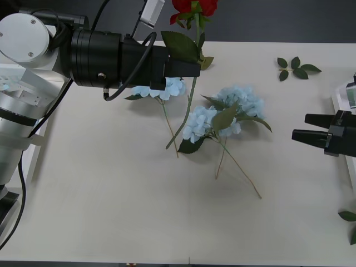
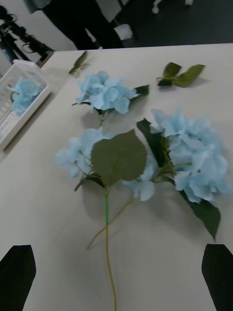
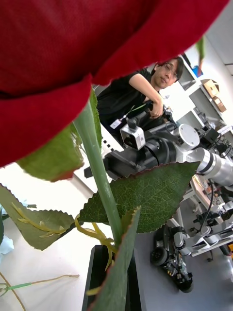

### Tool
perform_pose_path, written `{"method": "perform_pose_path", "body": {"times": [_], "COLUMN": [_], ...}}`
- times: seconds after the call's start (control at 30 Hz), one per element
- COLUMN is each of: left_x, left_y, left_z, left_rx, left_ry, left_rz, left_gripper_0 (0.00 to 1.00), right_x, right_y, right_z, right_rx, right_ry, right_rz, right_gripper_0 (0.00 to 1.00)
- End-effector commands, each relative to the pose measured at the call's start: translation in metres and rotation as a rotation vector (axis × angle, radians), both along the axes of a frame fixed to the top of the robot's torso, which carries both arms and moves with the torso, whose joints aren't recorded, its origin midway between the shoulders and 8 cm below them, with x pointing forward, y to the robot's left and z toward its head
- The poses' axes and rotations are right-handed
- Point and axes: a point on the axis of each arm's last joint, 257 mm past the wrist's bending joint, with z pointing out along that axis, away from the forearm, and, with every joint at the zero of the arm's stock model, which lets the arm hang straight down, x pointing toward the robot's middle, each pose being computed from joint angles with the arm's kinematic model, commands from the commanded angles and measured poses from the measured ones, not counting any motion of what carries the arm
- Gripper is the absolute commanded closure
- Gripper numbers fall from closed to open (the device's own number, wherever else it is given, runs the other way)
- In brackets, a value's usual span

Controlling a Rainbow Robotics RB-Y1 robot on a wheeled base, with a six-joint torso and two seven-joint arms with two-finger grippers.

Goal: Put the red flowers into the right box and the blue flowers into the left box

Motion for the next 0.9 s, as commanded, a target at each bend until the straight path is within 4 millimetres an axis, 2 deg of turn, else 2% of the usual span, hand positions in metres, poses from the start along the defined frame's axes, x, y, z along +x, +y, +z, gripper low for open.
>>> {"method": "perform_pose_path", "body": {"times": [0.03,0.23,0.47,0.53,0.7,0.9], "left_x": [-0.007,-0.007,-0.007,-0.007,-0.007,-0.007], "left_y": [-0.008,-0.008,-0.008,-0.008,-0.008,-0.008], "left_z": [0.021,0.021,0.021,0.021,0.021,0.021], "left_rx": [-0.031,-0.031,-0.031,-0.031,-0.031,-0.031], "left_ry": [-0.059,-0.059,-0.059,-0.059,-0.059,-0.059], "left_rz": [-0.031,-0.031,-0.031,-0.031,-0.031,-0.031], "left_gripper_0": [1.00,1.00,1.00,1.00,1.00,1.00], "right_x": [-0.018,-0.047,-0.065,-0.067,-0.073,-0.064], "right_y": [0.037,0.078,0.129,0.137,0.172,0.205], "right_z": [0.031,0.051,0.076,0.079,0.084,0.092], "right_rx": [0.122,0.332,0.561,0.600,0.689,0.695], "right_ry": [-0.044,-0.044,-0.032,-0.035,-0.033,-0.093], "right_rz": [0.108,0.221,0.285,0.288,0.330,0.336], "right_gripper_0": [0.00,0.00,0.00,0.00,0.00,0.00]}}
